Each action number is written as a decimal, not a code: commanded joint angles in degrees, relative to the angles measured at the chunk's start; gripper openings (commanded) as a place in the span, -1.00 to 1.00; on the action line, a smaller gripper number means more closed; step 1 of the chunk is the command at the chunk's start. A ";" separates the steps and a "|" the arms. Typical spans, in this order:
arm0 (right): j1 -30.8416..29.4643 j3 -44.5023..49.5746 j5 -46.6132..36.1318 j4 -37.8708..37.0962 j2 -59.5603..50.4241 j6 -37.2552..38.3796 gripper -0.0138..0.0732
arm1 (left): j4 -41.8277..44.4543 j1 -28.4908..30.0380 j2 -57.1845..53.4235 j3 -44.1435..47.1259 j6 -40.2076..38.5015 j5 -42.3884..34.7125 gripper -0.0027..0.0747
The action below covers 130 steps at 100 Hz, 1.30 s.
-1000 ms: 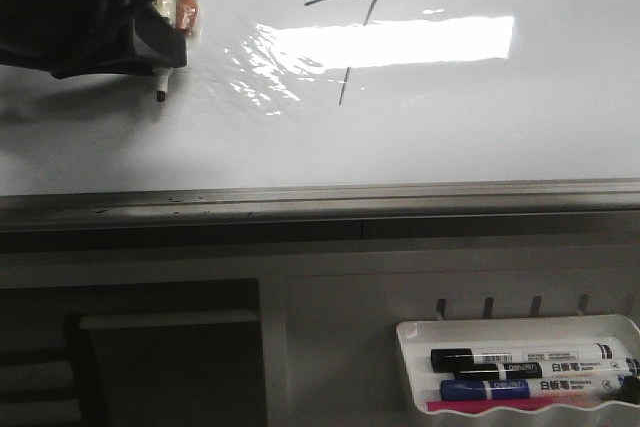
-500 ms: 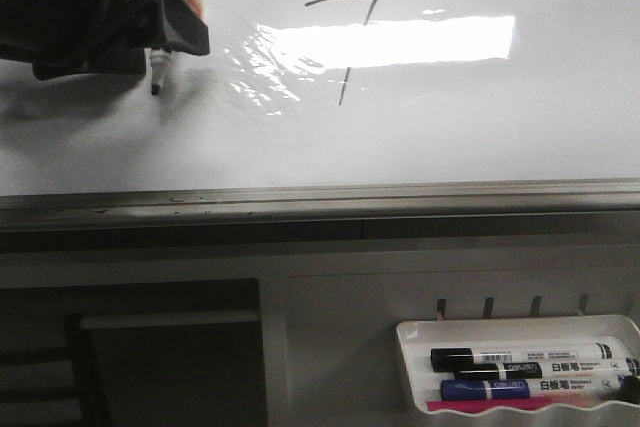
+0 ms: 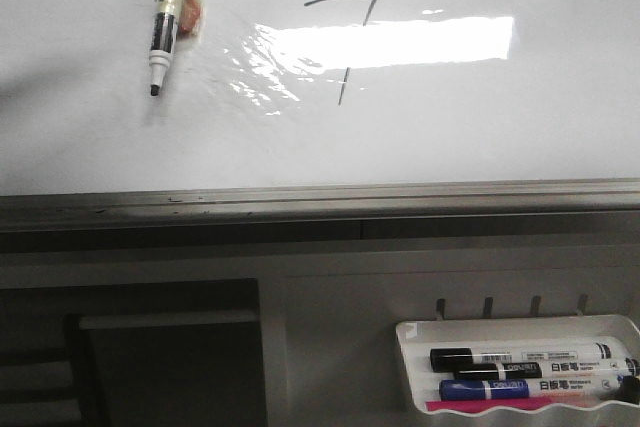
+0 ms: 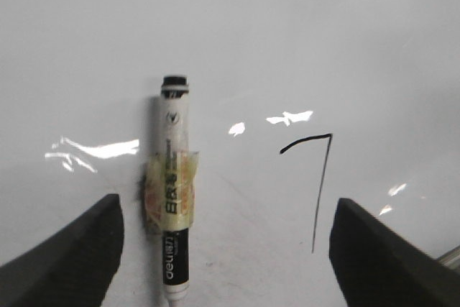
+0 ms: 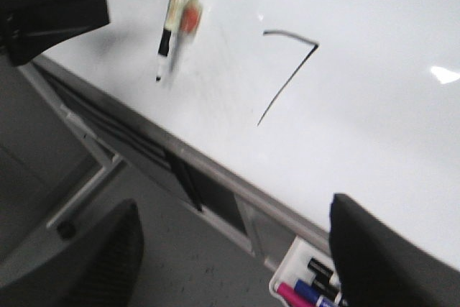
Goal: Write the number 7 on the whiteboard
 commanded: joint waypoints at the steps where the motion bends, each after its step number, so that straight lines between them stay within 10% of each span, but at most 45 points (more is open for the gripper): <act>1: -0.31 -0.18 -7.99 4.42 -2.59 -0.65 0.10 | 0.44 0.12 -5.65 -1.60 3.17 -1.26 0.32; 25: -0.31 9.44 -23.26 8.97 -10.30 -0.65 -0.84 | 2.93 0.12 -18.43 -0.22 4.84 3.18 -0.99; 90: -0.31 41.06 -33.11 9.16 -50.70 -3.64 -0.83 | 4.24 0.12 -56.50 27.27 5.12 -2.44 -0.98; 130: -0.31 41.42 -32.19 10.00 -50.22 -3.64 -0.83 | 3.79 0.12 -59.30 27.90 5.12 -2.47 -0.98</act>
